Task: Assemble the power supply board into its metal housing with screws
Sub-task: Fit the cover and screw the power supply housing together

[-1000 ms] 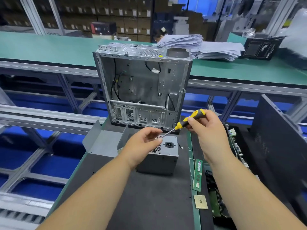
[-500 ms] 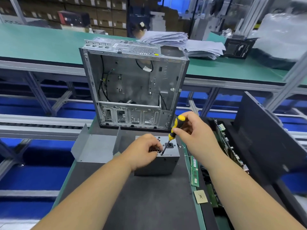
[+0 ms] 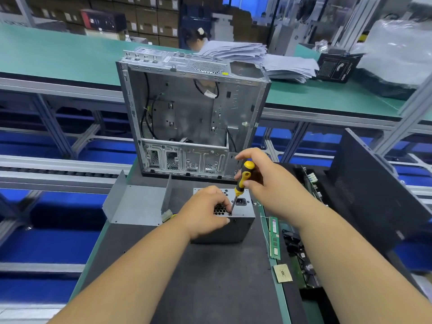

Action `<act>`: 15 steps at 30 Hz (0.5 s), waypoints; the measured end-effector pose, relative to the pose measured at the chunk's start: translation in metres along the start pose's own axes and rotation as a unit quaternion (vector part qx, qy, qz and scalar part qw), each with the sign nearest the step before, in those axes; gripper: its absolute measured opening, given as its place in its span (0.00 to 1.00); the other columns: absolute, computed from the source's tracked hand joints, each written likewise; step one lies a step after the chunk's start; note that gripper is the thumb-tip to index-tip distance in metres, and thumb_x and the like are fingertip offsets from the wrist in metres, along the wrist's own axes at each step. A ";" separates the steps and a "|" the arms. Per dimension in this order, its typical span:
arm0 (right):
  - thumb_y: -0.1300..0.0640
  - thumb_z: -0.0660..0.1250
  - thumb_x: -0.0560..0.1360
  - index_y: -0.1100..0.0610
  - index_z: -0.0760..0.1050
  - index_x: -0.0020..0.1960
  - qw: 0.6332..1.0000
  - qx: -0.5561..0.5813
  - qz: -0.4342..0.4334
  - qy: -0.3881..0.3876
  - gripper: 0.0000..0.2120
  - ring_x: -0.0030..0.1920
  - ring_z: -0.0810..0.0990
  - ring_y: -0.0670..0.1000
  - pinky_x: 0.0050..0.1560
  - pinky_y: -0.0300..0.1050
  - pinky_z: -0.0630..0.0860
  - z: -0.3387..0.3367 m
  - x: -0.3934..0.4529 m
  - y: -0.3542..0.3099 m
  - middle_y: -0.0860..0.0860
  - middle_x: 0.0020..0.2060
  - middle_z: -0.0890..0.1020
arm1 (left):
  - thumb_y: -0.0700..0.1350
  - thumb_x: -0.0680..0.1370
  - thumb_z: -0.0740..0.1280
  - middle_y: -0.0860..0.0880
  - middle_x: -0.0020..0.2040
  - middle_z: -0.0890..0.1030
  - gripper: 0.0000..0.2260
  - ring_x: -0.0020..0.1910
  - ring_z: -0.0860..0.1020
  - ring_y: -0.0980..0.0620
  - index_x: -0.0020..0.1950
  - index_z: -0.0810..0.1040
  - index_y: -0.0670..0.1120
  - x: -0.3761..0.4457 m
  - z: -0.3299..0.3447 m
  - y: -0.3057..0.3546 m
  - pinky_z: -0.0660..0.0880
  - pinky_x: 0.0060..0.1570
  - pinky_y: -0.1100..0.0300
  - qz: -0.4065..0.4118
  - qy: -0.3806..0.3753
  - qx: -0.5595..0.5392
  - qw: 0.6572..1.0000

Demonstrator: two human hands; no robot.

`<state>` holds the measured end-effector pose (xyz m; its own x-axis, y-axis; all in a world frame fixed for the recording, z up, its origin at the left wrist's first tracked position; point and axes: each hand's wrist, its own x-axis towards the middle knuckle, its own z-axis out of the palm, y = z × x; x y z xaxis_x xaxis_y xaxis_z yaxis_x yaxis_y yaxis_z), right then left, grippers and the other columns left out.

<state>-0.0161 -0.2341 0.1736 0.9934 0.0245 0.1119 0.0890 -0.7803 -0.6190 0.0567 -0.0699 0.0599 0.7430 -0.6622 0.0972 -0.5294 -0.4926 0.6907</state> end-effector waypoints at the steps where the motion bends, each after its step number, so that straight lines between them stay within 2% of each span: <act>1: 0.64 0.63 0.78 0.35 0.66 0.60 1.000 -0.009 0.000 -0.011 0.24 0.46 0.80 0.37 0.47 0.39 0.77 -0.001 0.001 -0.001 0.39 0.46 0.81 | 0.46 0.69 0.75 0.56 0.51 0.73 0.09 0.54 0.72 0.54 0.45 0.79 0.56 0.000 0.000 0.000 0.71 0.59 0.54 -0.001 0.003 0.002 1.000; 4: 0.63 0.64 0.78 0.35 0.68 0.57 0.999 -0.037 0.004 -0.018 0.21 0.45 0.78 0.36 0.45 0.36 0.74 -0.003 0.004 0.000 0.38 0.45 0.81 | 0.47 0.69 0.75 0.57 0.50 0.73 0.09 0.53 0.71 0.55 0.44 0.79 0.57 0.000 0.001 0.002 0.71 0.59 0.54 -0.009 0.008 0.002 1.000; 7: 0.55 0.69 0.76 0.43 0.70 0.50 0.996 -0.083 0.000 0.017 0.10 0.39 0.77 0.40 0.37 0.38 0.71 -0.002 0.007 0.003 0.39 0.37 0.80 | 0.46 0.69 0.75 0.57 0.50 0.73 0.09 0.54 0.72 0.55 0.43 0.78 0.58 0.000 0.001 0.002 0.71 0.59 0.54 -0.013 0.008 0.000 1.000; 10: 0.48 0.72 0.74 0.49 0.66 0.44 0.992 -0.107 0.005 0.060 0.14 0.33 0.75 0.45 0.32 0.42 0.69 0.004 0.008 0.005 0.44 0.32 0.77 | 0.47 0.69 0.76 0.57 0.50 0.73 0.09 0.54 0.72 0.54 0.42 0.77 0.58 0.000 0.002 0.002 0.72 0.58 0.53 -0.014 0.008 -0.001 1.000; 15: 0.44 0.71 0.73 0.50 0.62 0.40 0.988 -0.133 0.019 0.071 0.19 0.31 0.68 0.46 0.30 0.43 0.64 0.013 0.009 0.003 0.47 0.31 0.73 | 0.50 0.70 0.76 0.56 0.47 0.75 0.08 0.52 0.74 0.55 0.39 0.77 0.58 0.002 0.006 0.002 0.74 0.54 0.52 -0.029 0.034 -0.031 0.999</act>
<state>-0.0059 -0.2283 0.1629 0.9740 -0.0805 0.2119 0.0113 -0.9164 -0.4000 0.0543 -0.0754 0.0574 0.7990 -0.5924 0.1036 -0.4604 -0.4916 0.7392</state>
